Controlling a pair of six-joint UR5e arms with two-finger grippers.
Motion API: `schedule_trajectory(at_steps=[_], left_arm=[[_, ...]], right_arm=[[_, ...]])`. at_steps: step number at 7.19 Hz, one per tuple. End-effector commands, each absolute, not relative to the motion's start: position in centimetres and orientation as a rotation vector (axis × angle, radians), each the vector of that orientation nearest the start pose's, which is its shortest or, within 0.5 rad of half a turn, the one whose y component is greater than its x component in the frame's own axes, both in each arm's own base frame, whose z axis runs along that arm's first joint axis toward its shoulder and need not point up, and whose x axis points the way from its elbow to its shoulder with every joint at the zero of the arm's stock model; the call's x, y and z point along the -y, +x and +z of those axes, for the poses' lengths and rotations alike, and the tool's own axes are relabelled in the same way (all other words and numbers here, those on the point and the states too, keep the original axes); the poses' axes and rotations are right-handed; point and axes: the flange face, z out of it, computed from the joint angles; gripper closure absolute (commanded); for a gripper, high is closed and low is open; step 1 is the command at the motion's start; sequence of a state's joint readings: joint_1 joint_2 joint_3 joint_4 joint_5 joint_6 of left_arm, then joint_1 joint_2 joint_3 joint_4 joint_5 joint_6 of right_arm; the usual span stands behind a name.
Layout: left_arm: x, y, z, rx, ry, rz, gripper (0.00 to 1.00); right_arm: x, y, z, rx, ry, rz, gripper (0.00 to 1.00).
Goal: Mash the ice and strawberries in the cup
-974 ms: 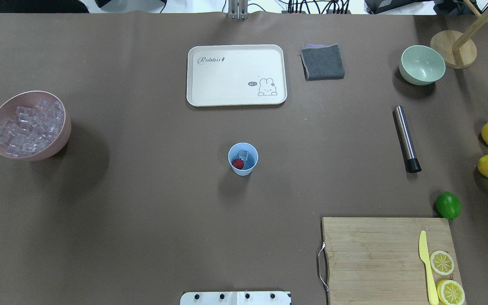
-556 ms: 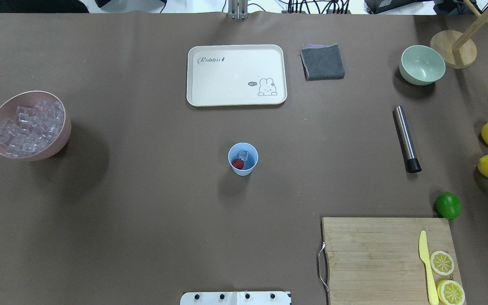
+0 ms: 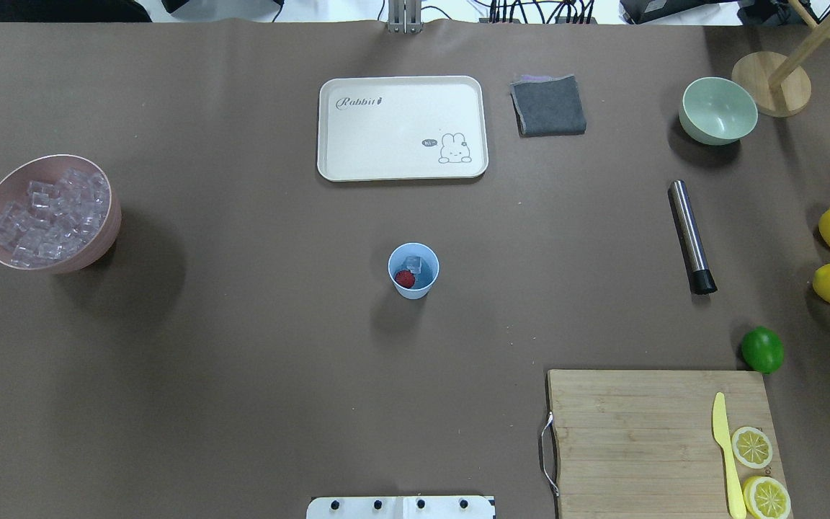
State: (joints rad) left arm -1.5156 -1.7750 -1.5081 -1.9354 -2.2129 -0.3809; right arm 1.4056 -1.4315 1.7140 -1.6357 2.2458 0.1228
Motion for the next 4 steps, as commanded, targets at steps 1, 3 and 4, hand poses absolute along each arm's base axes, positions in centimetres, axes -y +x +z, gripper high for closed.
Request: schedule_trajectory(at_steps=[1, 3, 4], left_arm=[[61.10, -3.98, 54.14, -0.717, 0.315, -0.157, 0.03], [60.67, -4.01, 54.15, -0.719, 0.322, -0.154, 0.02], [60.66, -3.91, 54.22, -0.718, 0.315, -0.156, 0.02]], right_arm=[[55.19, -1.94, 53.11, 0.695, 0.108, -0.115, 0.00], [55.06, -1.90, 53.30, 0.694, 0.109, -0.113, 0.00], [55.06, -1.90, 53.21, 0.694, 0.112, -0.114, 0.00]])
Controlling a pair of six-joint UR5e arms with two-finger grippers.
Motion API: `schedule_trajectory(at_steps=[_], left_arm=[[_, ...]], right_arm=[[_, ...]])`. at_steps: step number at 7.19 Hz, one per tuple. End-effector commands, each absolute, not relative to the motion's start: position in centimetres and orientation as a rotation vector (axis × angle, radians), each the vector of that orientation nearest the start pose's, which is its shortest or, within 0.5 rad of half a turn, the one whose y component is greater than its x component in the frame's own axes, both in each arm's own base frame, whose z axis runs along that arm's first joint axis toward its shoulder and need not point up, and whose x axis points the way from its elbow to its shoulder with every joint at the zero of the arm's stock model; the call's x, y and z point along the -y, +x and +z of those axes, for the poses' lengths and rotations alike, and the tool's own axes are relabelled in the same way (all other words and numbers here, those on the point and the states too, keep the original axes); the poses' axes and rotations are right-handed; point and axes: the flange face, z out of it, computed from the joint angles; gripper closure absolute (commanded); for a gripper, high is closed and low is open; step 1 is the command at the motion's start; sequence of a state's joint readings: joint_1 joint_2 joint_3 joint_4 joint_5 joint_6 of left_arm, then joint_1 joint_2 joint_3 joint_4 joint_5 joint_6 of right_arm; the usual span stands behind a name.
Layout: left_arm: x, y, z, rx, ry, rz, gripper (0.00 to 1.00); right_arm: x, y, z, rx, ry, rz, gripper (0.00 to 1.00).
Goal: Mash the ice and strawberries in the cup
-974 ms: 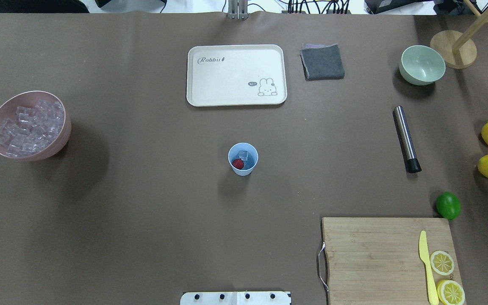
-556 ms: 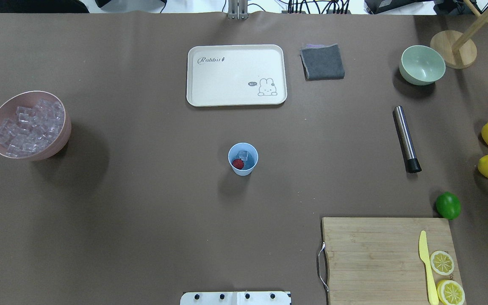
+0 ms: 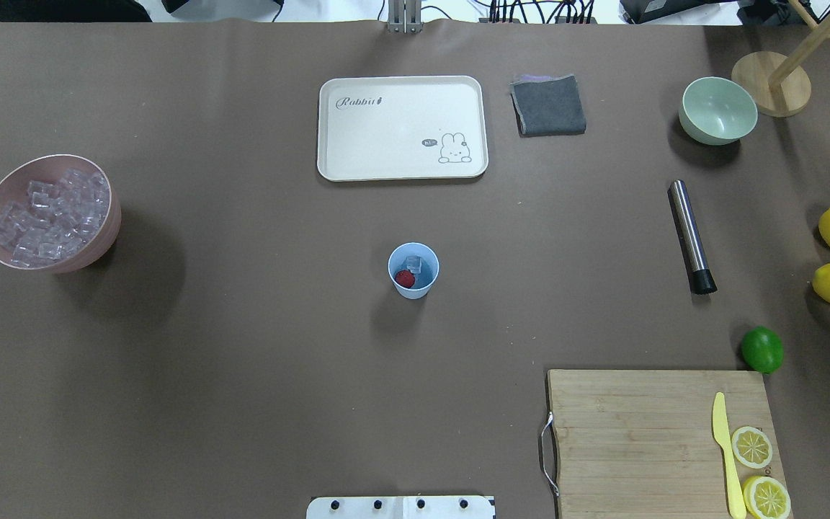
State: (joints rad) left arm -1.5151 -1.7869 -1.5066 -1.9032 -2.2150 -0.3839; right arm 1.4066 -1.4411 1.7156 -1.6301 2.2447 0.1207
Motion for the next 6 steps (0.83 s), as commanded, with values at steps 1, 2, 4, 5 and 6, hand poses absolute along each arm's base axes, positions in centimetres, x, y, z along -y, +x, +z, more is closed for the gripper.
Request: schedule_trajectory(at_steps=[1, 2, 4, 5, 6], left_arm=[[60.72, -3.92, 54.16, -0.717, 0.315, -0.158, 0.02], [61.09, -3.72, 53.85, -0.718, 0.317, -0.153, 0.02], [60.99, -3.64, 53.66, -0.718, 0.350, -0.129, 0.02], [60.85, -3.64, 53.17, -0.722, 0.365, -0.122, 0.02], [60.68, -3.65, 53.29, -0.723, 0.368, -0.121, 0.02]], right_arm=[[55.01, -1.87, 53.31, 0.691, 0.111, -0.114, 0.00], [54.94, -1.67, 53.12, 0.688, 0.117, -0.112, 0.00], [54.80, -1.31, 52.46, 0.689, 0.131, -0.110, 0.00], [54.82, -1.30, 52.53, 0.688, 0.131, -0.109, 0.00], [54.81, -1.31, 52.52, 0.689, 0.131, -0.110, 0.00]])
